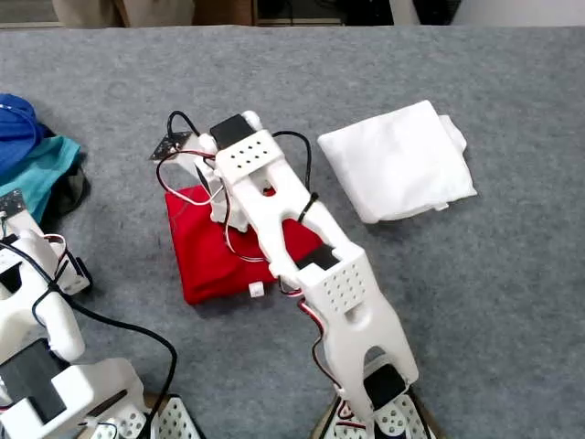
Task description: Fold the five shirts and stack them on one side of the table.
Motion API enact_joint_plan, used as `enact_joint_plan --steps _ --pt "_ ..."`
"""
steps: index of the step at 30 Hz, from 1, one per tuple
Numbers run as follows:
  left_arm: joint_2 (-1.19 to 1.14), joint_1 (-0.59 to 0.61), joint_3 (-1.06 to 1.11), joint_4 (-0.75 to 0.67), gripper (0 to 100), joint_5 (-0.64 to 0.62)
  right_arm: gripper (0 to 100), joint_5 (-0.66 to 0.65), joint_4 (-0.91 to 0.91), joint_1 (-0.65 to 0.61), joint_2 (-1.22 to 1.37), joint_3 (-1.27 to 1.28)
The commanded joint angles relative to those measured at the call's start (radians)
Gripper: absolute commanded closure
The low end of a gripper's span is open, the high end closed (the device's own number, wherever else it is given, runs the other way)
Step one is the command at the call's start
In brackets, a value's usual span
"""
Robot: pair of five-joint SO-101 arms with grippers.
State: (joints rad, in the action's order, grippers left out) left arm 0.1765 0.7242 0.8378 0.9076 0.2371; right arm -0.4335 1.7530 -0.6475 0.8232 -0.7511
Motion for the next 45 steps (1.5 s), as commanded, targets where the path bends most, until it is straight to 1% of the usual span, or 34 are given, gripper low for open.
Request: enact_joint_plan --steps 1,2,5,7,11,14,16,23,26,29,31,34,39,41,45 --pt "0.025 -0.006 0.0 -0.011 88 0.006 89.1 0.005 -0.008 0.022 -0.067 -0.002" --pt "0.025 -0.006 0.0 -0.011 88 0.006 90.2 0.006 -0.006 0.027 -0.065 -0.01" --pt "0.025 -0.006 0.0 -0.011 88 0.006 99.8 0.006 0.0 0.045 -0.065 -0.031" --pt "0.025 -0.006 0.0 -0.011 88 0.006 98.7 0.008 0.014 0.059 -0.065 -0.05" --pt "0.025 -0.006 0.0 -0.011 88 0.006 99.8 0.008 0.034 0.091 -0.076 -0.088" --pt "0.025 -0.006 0.0 -0.011 88 0.006 99.8 0.009 0.034 0.094 -0.139 -0.054" --pt "0.025 -0.006 0.0 -0.011 88 0.006 99.8 0.032 0.034 0.093 -0.206 -0.004" --pt "0.025 -0.006 0.0 -0.011 88 0.008 99.8 0.034 0.026 0.096 -0.476 0.283" --pt "0.025 -0.006 0.0 -0.011 88 0.008 99.8 0.034 -0.014 0.102 -0.575 0.441" --pt "0.025 -0.006 0.0 -0.011 88 0.008 99.7 0.032 -0.092 0.151 -0.673 0.61" --pt "0.025 -0.006 0.0 -0.011 88 0.008 99.7 0.025 -0.167 0.208 -0.725 0.731" --pt "0.025 -0.006 0.0 -0.011 88 0.008 99.7 -0.029 -0.265 0.288 -0.783 0.92" --pt "0.025 -0.009 0.0 -0.011 88 0.008 99.1 -0.08 -0.396 0.338 -0.869 1.127" --pt "0.025 -0.009 0.0 -0.011 88 0.008 95.4 -0.077 -0.45 0.361 -0.901 1.162" --pt "0.025 -0.008 0.0 -0.011 88 0.008 74.7 -0.084 -0.46 0.375 -0.961 1.173"
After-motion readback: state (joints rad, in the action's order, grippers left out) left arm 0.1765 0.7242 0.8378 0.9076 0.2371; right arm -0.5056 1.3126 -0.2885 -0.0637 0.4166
